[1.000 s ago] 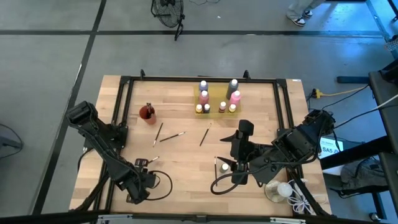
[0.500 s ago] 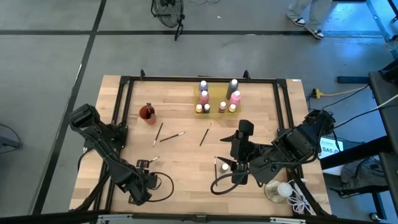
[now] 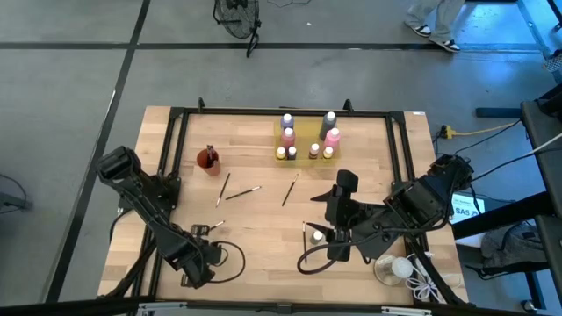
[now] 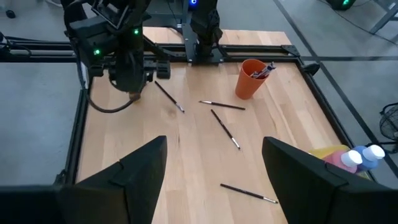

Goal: Pick & Place Paint Supplies
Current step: Put the small yellow paint bottle into the yellow bin

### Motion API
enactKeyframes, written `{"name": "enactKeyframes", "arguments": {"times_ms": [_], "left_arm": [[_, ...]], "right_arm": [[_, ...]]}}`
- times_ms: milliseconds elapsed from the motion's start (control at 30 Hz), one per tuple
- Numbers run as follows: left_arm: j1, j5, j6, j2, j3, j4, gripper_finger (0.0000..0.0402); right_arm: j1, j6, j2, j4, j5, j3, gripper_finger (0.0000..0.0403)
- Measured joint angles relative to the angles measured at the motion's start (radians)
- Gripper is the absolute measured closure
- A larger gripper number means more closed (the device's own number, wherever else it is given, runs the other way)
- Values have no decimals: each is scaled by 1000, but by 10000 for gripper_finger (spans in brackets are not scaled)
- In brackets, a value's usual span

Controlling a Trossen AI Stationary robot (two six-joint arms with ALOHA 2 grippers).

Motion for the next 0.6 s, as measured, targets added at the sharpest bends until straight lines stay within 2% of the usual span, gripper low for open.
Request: {"name": "enactKeyframes", "arguments": {"times_ms": [133,300,467,600], "left_arm": [[38,39,-17,-51,60,-161,264],[116,39,56,-122,208,-448,264],[223,-84,148,-175,444,-686,265],[323,-176,222,-183,662,-724,265]], "right_arm": [[-1,4,0,0,0,0,135],[-1,2,0,10,-1,0,135],[-1,-19,0,24,-1,0,135],[-5,-26,0,34,-1,0,135]]}}
